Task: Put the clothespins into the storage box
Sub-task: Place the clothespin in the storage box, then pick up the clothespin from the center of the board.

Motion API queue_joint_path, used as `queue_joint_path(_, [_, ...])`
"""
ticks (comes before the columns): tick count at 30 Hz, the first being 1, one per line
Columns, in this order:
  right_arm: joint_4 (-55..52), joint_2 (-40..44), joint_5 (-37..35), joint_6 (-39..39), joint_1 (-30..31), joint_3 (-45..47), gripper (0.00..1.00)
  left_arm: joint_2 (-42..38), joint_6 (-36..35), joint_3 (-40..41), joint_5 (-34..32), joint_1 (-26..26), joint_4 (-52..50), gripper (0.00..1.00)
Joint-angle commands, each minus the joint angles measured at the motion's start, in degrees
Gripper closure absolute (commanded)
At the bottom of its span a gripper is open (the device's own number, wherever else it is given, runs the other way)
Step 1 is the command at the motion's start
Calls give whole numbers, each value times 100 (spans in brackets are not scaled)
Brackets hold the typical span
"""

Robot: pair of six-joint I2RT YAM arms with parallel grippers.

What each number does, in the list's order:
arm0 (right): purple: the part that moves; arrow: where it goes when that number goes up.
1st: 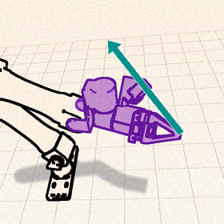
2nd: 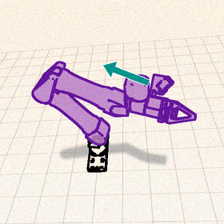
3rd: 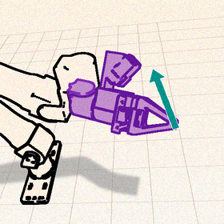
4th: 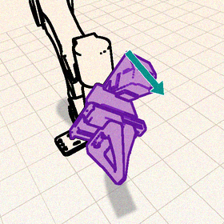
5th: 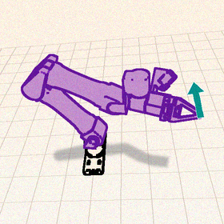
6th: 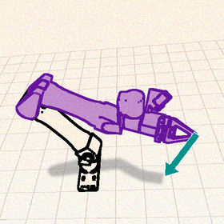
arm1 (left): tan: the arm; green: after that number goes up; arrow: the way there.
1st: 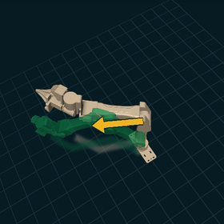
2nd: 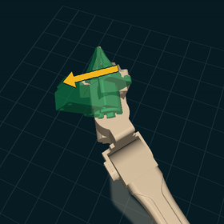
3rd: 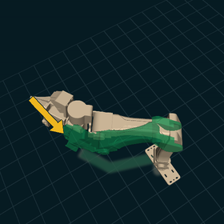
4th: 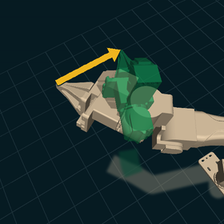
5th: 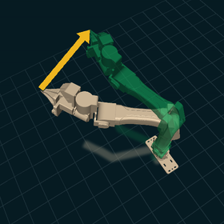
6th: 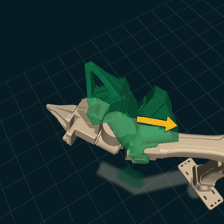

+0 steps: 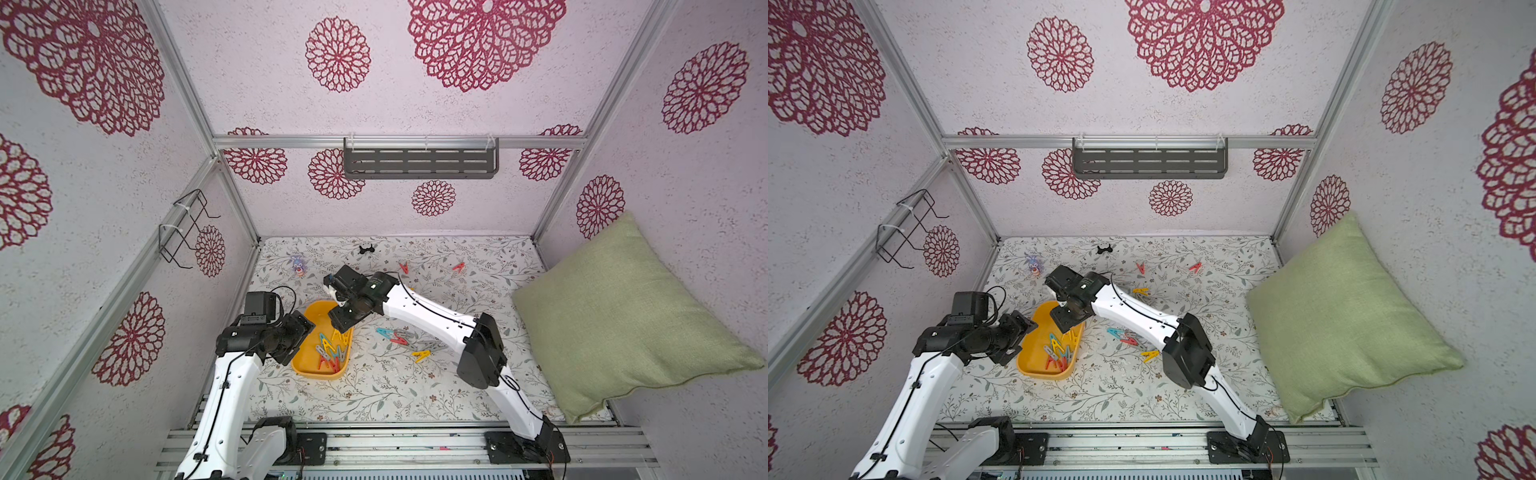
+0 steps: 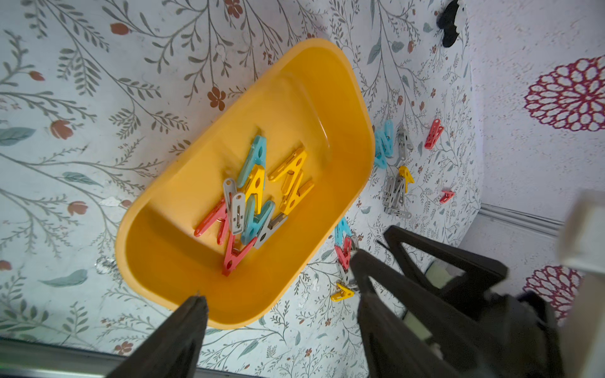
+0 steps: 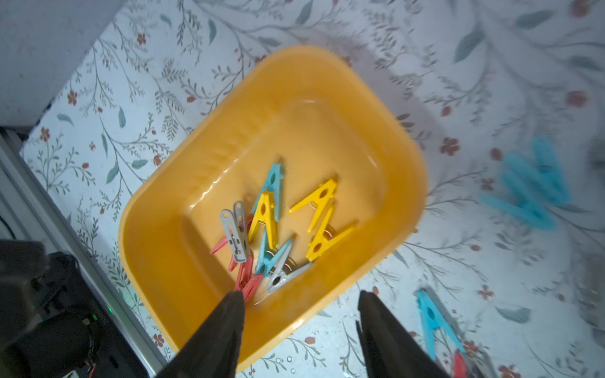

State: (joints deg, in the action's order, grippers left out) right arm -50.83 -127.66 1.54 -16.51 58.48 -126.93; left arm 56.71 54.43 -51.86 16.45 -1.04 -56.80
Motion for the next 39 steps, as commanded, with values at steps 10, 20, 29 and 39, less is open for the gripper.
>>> queue_joint_path(10, [1451,2812,-657,-1242,-1843,3444,1,1072,472,-661,-423,1271,733,20])
queue_joint_path(20, [2159,3152,477,-1684,-3139,4689,12,2189,419,-1434,-370,1820,1038,21])
queue_joint_path(29, [2521,2102,1045,-2243,-3180,4369,43,2765,385,-1889,-322,2002,1111,21])
queue_joint_path(39, [2768,1322,1203,-2558,-3177,4140,43,2793,384,-1745,-337,2002,1162,21])
